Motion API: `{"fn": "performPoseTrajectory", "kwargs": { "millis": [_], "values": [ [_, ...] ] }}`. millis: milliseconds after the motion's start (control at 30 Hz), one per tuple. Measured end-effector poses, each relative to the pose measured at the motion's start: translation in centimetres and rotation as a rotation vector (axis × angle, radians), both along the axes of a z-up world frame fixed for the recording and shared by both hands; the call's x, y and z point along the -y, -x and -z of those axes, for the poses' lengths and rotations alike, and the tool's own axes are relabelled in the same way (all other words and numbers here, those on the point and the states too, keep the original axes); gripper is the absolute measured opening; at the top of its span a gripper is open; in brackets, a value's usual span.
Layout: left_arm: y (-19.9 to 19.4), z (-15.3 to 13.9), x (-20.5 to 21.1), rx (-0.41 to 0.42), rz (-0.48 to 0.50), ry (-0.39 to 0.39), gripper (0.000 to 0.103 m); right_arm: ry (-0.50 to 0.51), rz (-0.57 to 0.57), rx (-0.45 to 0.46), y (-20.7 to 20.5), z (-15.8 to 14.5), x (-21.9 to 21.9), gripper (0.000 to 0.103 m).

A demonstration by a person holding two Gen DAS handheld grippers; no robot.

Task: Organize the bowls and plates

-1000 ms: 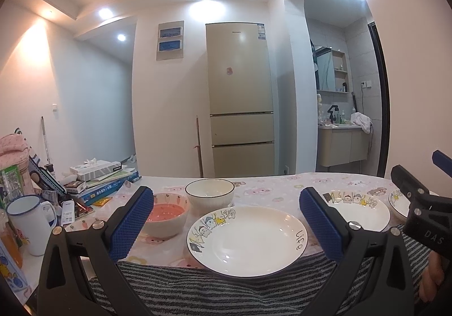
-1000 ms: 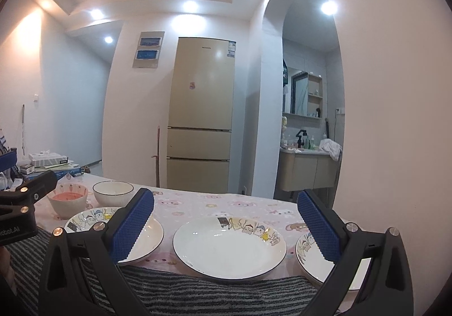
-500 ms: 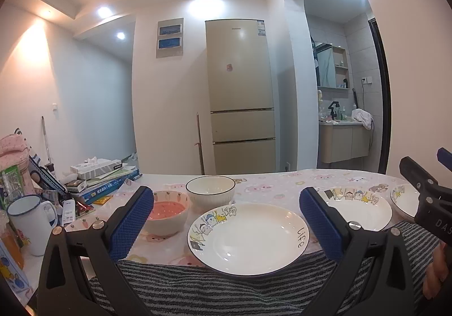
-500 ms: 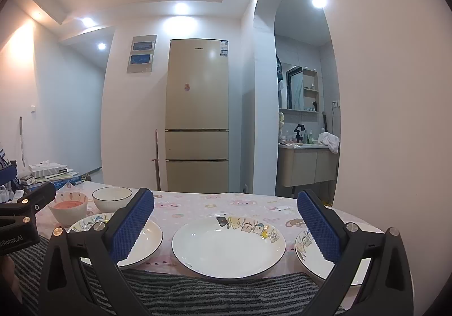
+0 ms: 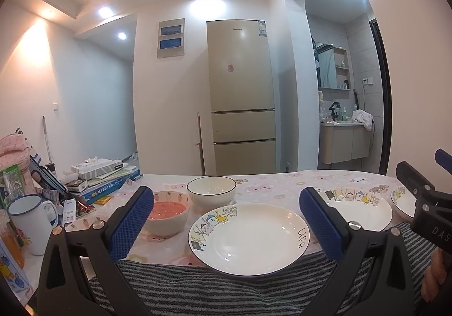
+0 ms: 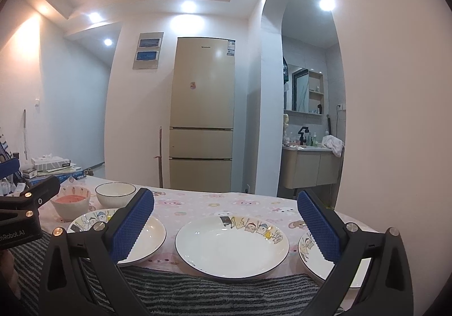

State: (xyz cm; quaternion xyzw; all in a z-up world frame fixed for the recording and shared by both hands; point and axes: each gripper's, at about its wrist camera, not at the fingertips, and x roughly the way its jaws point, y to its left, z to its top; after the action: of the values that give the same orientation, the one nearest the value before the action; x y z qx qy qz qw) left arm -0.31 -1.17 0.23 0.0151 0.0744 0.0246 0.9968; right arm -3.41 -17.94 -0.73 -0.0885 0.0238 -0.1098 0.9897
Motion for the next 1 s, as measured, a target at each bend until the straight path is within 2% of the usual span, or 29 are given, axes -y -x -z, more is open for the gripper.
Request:
{"fn": "performPoseTrajectory", "kwargs": {
  "millis": [333, 1000],
  "values": [
    [0.07, -0.11, -0.31, 0.007, -0.002, -0.001, 0.103, -0.030, -0.023, -0.020, -0.26, 0.01, 0.27, 0.103],
    [0.15, -0.10, -0.07, 0.006, -0.001, -0.018, 0.103, -0.012, -0.021, -0.041, -0.79, 0.33, 0.20, 0.103]
  ]
}}
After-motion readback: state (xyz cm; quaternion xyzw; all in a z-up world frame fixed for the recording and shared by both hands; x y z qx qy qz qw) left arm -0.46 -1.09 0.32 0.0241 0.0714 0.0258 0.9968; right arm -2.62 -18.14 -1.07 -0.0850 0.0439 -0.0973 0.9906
